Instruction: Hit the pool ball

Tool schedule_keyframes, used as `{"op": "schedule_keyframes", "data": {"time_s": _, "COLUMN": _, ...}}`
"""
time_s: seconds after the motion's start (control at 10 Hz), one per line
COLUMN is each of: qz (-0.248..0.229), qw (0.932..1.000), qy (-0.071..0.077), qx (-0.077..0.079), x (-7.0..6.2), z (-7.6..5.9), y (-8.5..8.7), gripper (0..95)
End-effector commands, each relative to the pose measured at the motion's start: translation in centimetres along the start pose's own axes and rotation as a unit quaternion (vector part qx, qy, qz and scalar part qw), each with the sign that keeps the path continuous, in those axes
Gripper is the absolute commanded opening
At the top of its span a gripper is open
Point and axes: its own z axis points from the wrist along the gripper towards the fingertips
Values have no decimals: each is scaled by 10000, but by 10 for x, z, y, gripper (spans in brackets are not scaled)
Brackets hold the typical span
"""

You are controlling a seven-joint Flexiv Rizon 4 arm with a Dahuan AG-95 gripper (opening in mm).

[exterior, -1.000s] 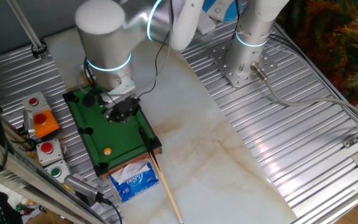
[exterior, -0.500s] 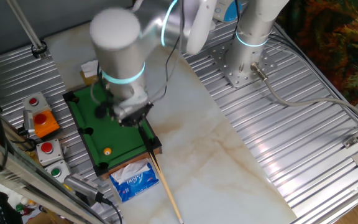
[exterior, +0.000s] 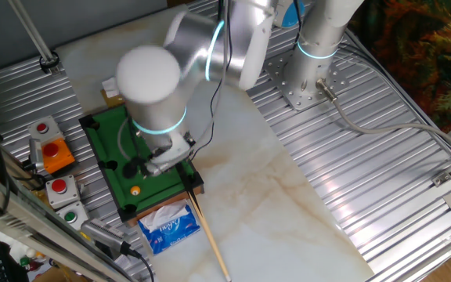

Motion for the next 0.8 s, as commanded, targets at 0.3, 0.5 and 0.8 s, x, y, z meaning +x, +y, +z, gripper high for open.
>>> {"op": "schedule_keyframes", "data": {"time_s": 0.3, "qz": 456, "qw": 9976, "qy": 516, "qx": -113, "x": -10, "z": 8, "y": 9, "gripper": 570}}
{"op": "schedule_keyframes", "data": {"time_s": 0.5, "qz": 550, "qw": 9961, "qy": 668, "qx": -186, "x": -10, "z": 11, "y": 8, "gripper": 570}}
{"op": "schedule_keyframes", "data": {"time_s": 0.8, "qz": 598, "qw": 9960, "qy": 653, "qx": -154, "x": -9, "z": 16, "y": 7, "gripper": 570}}
